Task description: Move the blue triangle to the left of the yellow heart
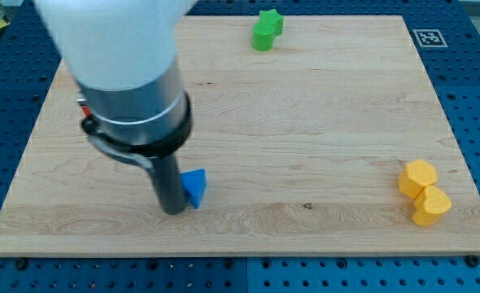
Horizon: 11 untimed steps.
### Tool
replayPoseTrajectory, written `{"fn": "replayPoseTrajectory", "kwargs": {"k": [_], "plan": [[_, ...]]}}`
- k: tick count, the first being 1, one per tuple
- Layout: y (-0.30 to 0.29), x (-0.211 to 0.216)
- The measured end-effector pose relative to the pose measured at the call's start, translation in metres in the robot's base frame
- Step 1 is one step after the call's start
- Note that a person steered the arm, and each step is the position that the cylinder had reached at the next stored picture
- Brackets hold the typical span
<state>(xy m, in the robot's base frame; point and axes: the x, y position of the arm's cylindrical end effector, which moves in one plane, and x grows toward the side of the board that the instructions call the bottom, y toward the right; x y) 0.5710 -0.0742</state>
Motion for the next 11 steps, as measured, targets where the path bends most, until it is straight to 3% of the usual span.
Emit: {"fn": "replayPoseTrajectory", "kwargs": {"k": [1,3,5,8,9,10,11], "plan": [[0.021,-0.005],[-0.006,-0.019],[0.019,-0.074],[0.039,-0.049],[0.001,-0.057],[-0.018,-0.038],[-0.007,-0.024]]}}
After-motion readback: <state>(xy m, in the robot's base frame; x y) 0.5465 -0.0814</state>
